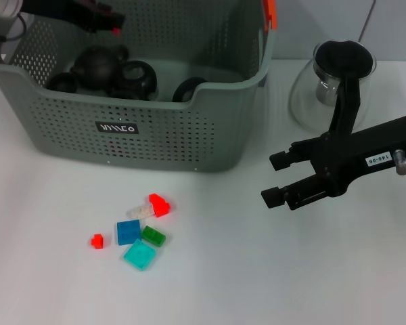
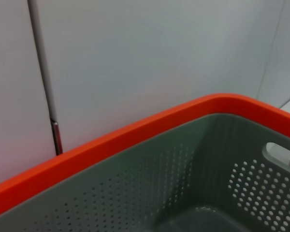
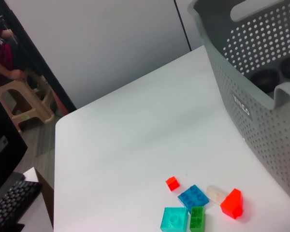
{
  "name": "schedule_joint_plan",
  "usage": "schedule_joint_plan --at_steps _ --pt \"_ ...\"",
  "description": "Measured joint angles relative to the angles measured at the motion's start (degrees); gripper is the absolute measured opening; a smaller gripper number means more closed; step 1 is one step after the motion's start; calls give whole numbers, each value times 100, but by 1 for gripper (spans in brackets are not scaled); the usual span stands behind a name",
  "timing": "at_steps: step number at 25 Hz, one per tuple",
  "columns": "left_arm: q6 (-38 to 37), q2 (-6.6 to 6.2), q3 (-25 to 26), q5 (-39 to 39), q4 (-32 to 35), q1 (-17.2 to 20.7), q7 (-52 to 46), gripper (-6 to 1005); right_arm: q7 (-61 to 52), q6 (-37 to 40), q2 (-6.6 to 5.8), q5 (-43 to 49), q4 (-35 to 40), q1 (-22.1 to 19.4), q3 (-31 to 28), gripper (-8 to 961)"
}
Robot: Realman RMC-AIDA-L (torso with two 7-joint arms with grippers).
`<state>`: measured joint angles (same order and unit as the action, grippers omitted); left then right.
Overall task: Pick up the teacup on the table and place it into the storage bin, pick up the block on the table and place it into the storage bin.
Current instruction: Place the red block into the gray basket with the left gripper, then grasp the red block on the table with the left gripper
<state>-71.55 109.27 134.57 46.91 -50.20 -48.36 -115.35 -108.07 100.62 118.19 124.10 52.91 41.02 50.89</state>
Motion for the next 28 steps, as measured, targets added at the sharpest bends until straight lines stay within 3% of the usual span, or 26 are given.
schedule_joint_plan --at_steps 4,7,9,14,19,23,26,28 --pt "-54 3 22 -25 -79 -5 -161 241 0 6 2 1 0 2 0 940" --pt "-92 1 21 -44 -294 64 -268 381 18 14 3 -3 0 1 6 940" --pt "-286 9 40 -50 -662 171 -358 474 44 19 3 -19 0 -13 3 940" --pt "-1623 91 86 55 -2256 574 -605 623 137 21 -2 -39 0 -38 -42 940" --pt "-2850 385 54 77 -3658 1099 -502 781 294 2 4 -56 -68 -50 -150 939" --pt "-3652 794 8 149 -4772 1587 -43 920 389 -13 2 -102 -159 -32 -243 939" --pt "-3839 1046 -90 114 -5293 2018 436 928 446 -22 -1 -155 -181 -26 -275 940" --pt "-3858 1125 -176 63 -5384 2219 659 934 456 -26 -2 -190 -206 -25 -284 940"
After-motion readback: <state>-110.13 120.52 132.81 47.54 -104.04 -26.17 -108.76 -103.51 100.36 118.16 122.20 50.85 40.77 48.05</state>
